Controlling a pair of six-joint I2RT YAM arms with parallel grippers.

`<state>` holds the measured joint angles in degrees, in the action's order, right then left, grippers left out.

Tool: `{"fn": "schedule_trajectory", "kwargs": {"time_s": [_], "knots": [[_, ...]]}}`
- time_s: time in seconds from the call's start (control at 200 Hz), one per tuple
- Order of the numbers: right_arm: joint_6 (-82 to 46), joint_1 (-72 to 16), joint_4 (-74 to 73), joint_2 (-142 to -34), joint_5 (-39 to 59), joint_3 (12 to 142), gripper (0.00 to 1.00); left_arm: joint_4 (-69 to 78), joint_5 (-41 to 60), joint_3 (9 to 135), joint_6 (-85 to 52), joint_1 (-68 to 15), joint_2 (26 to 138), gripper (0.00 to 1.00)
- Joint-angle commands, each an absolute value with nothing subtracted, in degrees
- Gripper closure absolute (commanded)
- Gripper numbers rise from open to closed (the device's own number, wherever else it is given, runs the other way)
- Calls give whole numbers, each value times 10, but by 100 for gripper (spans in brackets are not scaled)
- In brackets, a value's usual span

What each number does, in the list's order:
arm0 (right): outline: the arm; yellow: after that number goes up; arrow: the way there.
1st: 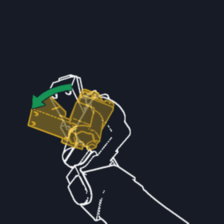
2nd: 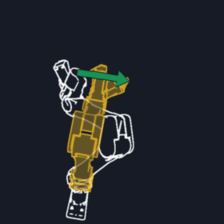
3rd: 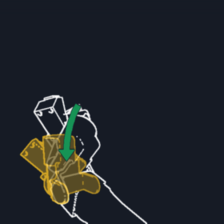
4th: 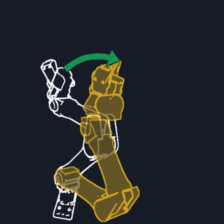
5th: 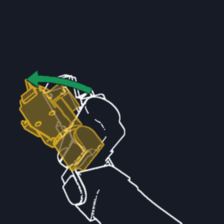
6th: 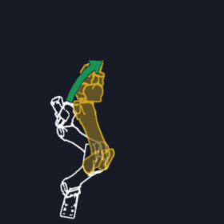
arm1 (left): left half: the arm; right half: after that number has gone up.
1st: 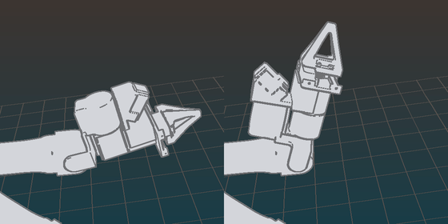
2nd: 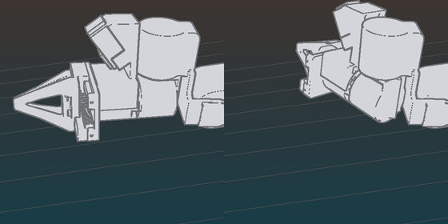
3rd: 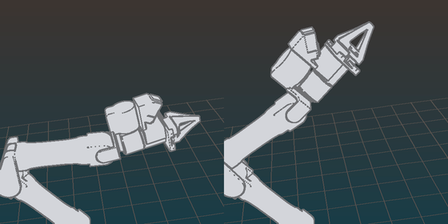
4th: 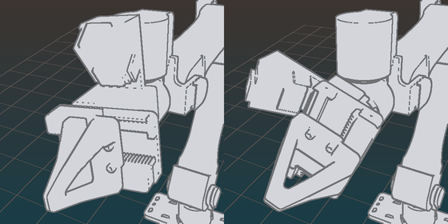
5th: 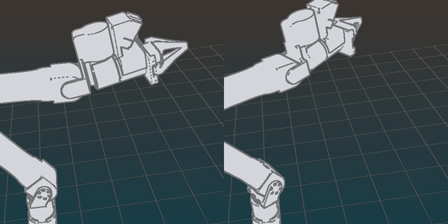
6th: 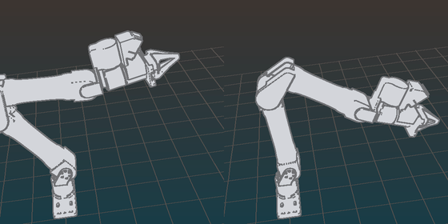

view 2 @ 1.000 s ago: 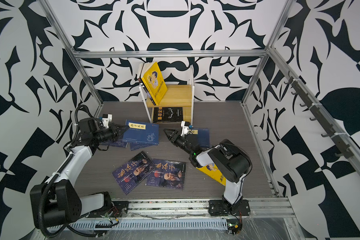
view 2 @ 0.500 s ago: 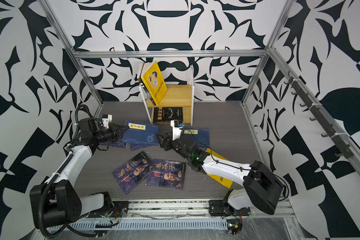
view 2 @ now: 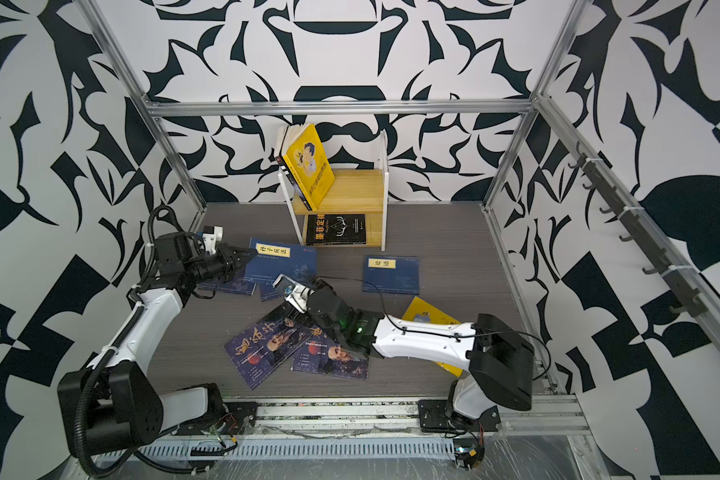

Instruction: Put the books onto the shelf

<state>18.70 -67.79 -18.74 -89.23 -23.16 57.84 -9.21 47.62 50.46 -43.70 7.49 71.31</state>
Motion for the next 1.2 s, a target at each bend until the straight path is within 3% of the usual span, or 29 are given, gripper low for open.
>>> {"fn": "schedule_trajectory", "kwargs": {"time_s": [0.0,0.255,0.645,0.83,0.84,0.86,0.95,1.01,1.075,1.195], "knots": [[325,-699,-171,-925,-298,651,29,-93,490,522,-447,75,706,100],[395,-711,-197,-1022,-432,737,29,-97,493,521,-450,76,699,100],[394,-686,-182,-1073,-422,793,42,-93,497,519,-462,66,697,100],[389,-678,-136,-1078,-408,809,61,-98,506,522,-453,63,688,100],[389,-677,-133,-1077,-405,809,69,-98,505,521,-452,63,688,100],[390,-675,-128,-1077,-402,808,100,-98,503,520,-449,63,688,100],[390,-670,-116,-1070,-400,801,100,-98,494,517,-450,62,689,100],[374,-666,-87,-1061,-391,804,100,-101,499,522,-453,62,686,88],[363,-661,-86,-1045,-385,791,100,-103,504,523,-448,63,686,67],[362,-653,-87,-1024,-384,765,100,-105,484,517,-440,63,687,52]]}}
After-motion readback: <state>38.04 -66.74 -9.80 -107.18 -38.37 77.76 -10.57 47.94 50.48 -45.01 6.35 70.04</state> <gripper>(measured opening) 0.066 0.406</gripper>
